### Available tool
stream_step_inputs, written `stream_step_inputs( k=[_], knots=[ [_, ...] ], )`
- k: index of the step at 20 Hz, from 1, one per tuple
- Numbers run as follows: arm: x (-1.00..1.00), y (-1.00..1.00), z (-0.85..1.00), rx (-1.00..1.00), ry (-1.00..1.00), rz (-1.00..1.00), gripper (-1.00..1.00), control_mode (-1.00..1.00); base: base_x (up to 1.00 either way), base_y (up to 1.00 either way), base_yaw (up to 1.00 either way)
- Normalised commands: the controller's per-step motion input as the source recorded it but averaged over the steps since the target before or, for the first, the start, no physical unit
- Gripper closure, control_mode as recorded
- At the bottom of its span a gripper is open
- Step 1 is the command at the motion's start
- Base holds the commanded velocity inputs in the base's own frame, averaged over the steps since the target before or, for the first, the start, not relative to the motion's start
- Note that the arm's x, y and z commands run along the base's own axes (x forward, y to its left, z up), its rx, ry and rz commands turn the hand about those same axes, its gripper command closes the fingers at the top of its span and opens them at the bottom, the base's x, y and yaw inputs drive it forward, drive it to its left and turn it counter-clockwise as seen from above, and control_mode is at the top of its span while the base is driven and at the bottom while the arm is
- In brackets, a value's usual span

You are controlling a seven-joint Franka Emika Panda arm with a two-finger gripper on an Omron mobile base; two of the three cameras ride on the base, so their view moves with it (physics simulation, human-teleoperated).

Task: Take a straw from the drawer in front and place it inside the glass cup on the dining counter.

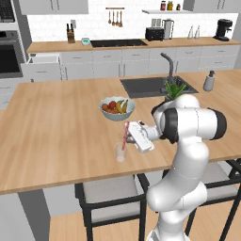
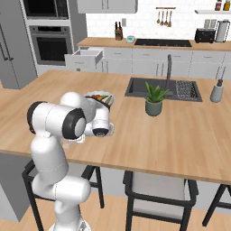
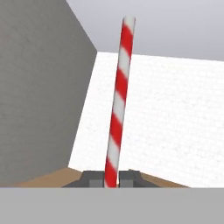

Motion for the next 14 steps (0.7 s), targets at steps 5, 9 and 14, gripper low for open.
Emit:
stream_step_inputs(
  k=[5, 9, 14],
  knots=[
    [0.08, 0.00, -0.16, 0.00, 0.06, 0.00, 1.00, -1.00, 0.00, 0.00, 0.00],
    [0.03, 0.00, 0.05, 0.00, -0.01, 0.00, 1.00, -1.00, 0.00, 0.00, 0.00],
    [0.03, 0.00, 0.07, 0.00, 0.00, 0.00, 1.00, -1.00, 0.00, 0.00, 0.00]
  ],
)
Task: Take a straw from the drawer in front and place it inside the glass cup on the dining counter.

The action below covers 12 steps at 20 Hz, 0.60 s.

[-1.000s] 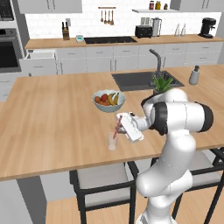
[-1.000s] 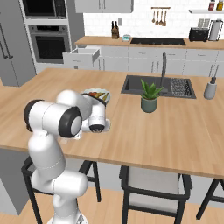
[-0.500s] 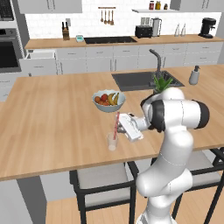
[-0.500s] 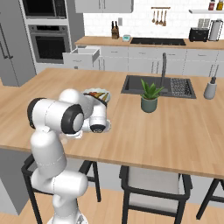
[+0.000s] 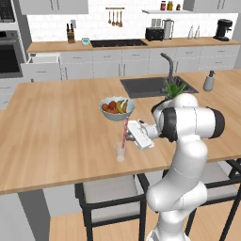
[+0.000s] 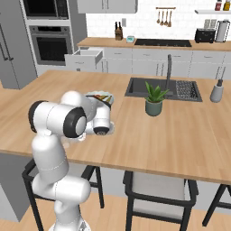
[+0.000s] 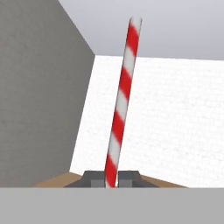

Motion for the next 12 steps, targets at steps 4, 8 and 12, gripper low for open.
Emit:
stream_step_inputs(
  k=[4, 8, 12],
  knots=[
    [0.13, 0.00, 0.00, 0.00, 0.00, 0.01, 1.00, -1.00, 0.00, 0.00, 0.00],
    [0.25, 0.00, -0.08, 0.00, 0.00, 0.03, 1.00, -1.00, 0.00, 0.00, 0.00],
    [0.08, 0.00, -0.19, 0.00, 0.00, 0.05, 1.00, -1.00, 0.00, 0.00, 0.00]
  ],
)
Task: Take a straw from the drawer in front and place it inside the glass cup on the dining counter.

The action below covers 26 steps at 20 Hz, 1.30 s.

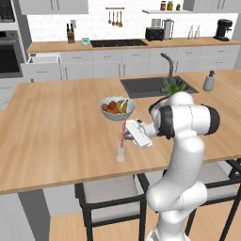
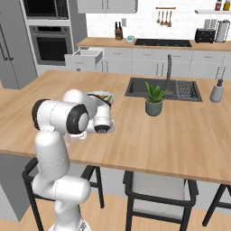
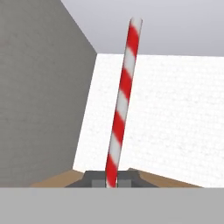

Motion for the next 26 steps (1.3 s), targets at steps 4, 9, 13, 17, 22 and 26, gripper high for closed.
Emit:
stream_step_inputs(
  k=[4, 9, 13, 17, 22, 26],
  knots=[
    [0.00, 0.00, -0.24, 0.00, 0.00, 0.04, 1.00, -1.00, 0.00, 0.00, 0.00],
    [0.00, 0.00, -0.17, 0.00, 0.00, 0.04, 1.00, -1.00, 0.00, 0.00, 0.00],
    [0.00, 0.00, -0.19, 0.00, 0.00, 0.04, 1.00, -1.00, 0.00, 0.00, 0.00],
    [0.00, 0.00, -0.19, 0.00, 0.00, 0.03, 1.00, -1.00, 0.00, 0.00, 0.00],
    [0.00, 0.00, -0.07, 0.00, 0.00, 0.01, -1.00, -1.00, 0.00, 0.00, 0.00],
    [0.00, 0.00, 0.00, 0.00, 0.00, 0.00, -1.00, -1.00, 0.00, 0.00, 0.00]
  ],
)
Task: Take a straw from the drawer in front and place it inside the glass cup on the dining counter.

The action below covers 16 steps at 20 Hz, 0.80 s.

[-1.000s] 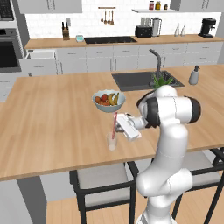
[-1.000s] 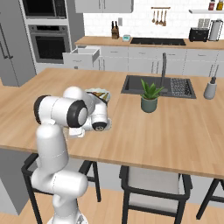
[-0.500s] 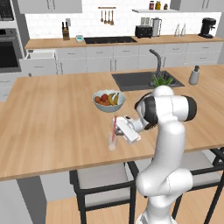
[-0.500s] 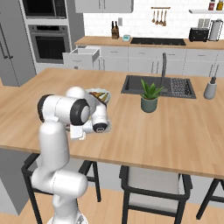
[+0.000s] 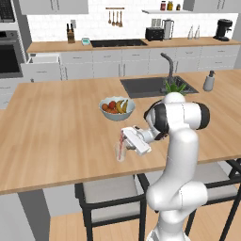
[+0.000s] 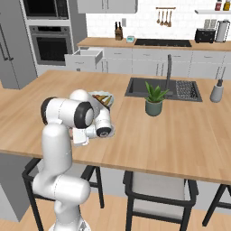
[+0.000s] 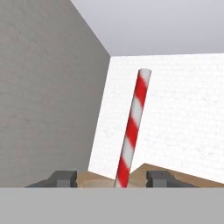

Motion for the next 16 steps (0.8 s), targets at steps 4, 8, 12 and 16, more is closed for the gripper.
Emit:
stream_step_inputs(
  k=[4, 8, 12, 16],
  knots=[
    [-0.01, 0.00, 0.03, 0.00, -0.01, 0.00, -1.00, -1.00, 0.00, 0.00, 0.00],
    [-0.14, -0.03, 0.27, 0.00, -0.06, 0.00, -1.00, -1.00, 0.00, 0.00, 0.00],
    [-0.16, -0.10, 0.37, 0.00, -0.10, 0.00, -1.00, -1.00, 0.00, 0.00, 0.00],
    [-0.17, -0.05, 0.32, 0.00, -0.10, 0.00, -1.00, -1.00, 0.00, 0.00, 0.00]
  ],
)
